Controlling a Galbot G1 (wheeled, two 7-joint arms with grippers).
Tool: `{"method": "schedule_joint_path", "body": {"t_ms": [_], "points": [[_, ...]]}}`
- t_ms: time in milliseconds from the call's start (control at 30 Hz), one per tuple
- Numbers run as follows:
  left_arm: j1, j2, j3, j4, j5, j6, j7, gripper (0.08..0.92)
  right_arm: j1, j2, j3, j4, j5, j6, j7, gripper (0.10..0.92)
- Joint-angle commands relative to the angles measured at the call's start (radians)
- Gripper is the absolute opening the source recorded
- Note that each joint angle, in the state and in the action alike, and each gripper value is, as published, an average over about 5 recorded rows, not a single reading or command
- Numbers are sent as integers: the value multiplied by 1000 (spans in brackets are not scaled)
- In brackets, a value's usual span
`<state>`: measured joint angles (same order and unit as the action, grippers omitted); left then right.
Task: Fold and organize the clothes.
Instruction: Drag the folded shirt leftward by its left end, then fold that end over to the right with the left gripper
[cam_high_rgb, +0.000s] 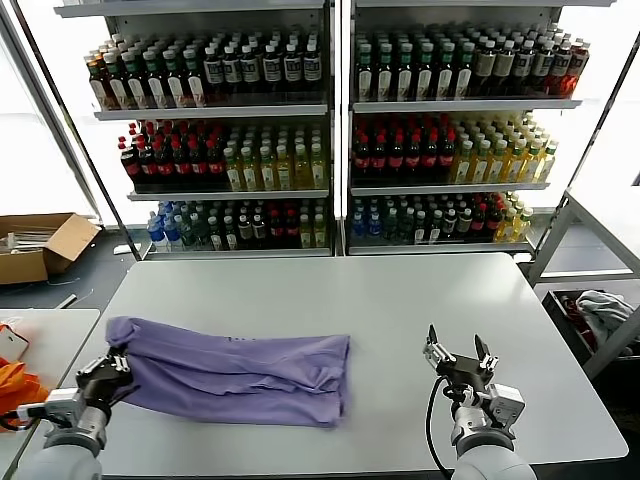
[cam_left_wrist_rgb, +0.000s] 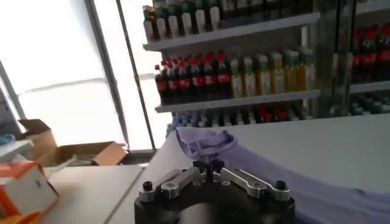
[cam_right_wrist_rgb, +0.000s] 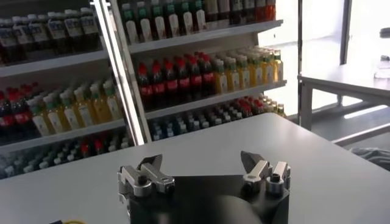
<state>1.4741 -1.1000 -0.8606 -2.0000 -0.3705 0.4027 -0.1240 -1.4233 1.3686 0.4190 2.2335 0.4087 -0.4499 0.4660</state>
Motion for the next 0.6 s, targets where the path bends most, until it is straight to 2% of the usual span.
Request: {"method": "schedule_joint_path", "body": {"t_ms": [33,167,300,433,600], "points": [[-37,280,-267,81,-23,-1,20,111,6,2,-3,-4,5,2,1,823],[-22,206,-152,-11,40,2,22,111,1,8,-4,1,2,1,3,823],[9,100,34,-67,82,8,17,111,-9,6,3,17,-3,-1,4,823],[14,8,218,-77,96,27,8,111,-15,11,7,35,-19,-10,0,823],[-33,-77,358,-65,92,65,-18,111,-31,49,-14,77,-64,-29,-13,823]]}}
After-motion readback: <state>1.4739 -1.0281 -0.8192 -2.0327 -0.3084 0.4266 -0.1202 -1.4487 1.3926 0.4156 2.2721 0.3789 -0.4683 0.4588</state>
